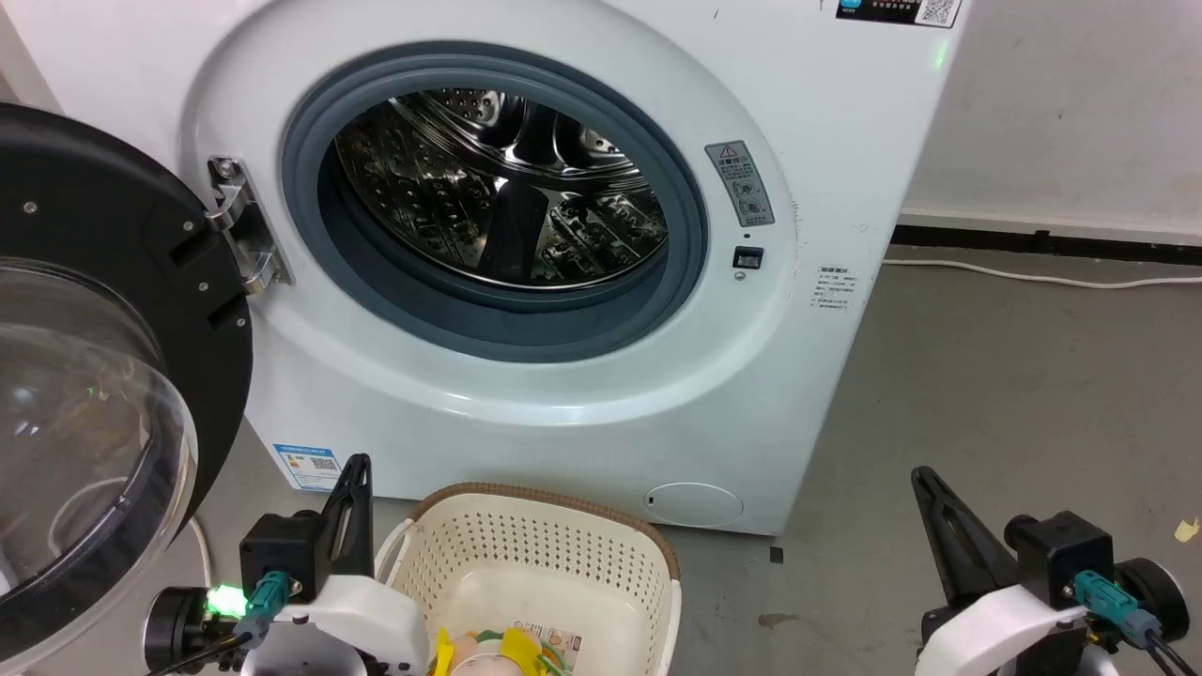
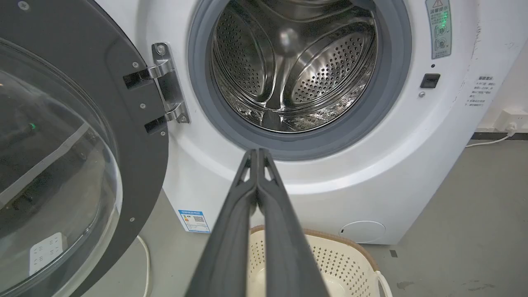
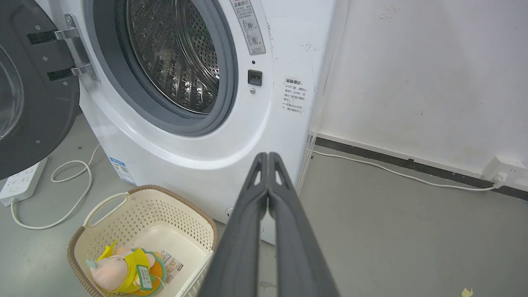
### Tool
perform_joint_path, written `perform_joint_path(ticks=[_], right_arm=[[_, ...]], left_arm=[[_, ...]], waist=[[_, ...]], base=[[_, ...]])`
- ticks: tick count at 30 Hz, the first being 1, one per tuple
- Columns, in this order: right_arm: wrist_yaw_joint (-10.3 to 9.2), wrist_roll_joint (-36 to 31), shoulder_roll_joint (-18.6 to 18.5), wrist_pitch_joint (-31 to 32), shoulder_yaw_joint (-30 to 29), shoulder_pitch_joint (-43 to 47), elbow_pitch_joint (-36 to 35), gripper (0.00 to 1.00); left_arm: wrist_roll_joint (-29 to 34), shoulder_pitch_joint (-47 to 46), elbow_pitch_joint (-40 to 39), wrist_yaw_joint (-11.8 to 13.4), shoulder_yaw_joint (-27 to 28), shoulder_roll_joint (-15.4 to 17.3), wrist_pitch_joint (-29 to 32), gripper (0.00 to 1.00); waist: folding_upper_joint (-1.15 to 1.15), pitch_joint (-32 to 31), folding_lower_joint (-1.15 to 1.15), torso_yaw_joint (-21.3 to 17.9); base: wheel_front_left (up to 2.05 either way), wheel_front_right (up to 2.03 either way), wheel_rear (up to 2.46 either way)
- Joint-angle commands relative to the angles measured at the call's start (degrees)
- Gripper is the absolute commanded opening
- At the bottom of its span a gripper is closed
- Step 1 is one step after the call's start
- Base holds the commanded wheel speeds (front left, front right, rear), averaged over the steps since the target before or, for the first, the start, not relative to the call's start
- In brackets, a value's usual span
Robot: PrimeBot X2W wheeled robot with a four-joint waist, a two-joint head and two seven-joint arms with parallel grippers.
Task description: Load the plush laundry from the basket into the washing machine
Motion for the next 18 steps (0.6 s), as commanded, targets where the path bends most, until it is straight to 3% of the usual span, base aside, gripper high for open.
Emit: perform_joint_path(ticks=[1,16,17,18], right_arm=[[-0.05,-0.4,0.0,0.0,0.0,-0.7,0.1,0.0],[-0.05,-0.4,0.0,0.0,0.0,-0.7,0.1,0.0],[0.0,0.0,0.0,0.0,0.0,0.0,0.0,1.0],[0.0,0.1,0.0,0.0,0.0,0.0,0.0,1.0]], left_arm=[[0.1,0.9,-0.2,-0.2,0.0,0.0,0.0,0.0],[0.1,0.9,-0.2,-0.2,0.0,0.0,0.0,0.0],[0.0,0.0,0.0,0.0,0.0,0.0,0.0,1.0],[0.0,0.0,0.0,0.0,0.0,0.0,0.0,1.0]], waist=[[0.0,0.0,0.0,0.0],[0.0,0.0,0.0,0.0],[0.0,0.0,0.0,0.0],[0.0,0.0,0.0,0.0]], base=[[0.0,0.0,0.0],[0.0,0.0,0.0],[0.0,0.0,0.0],[0.0,0.0,0.0]])
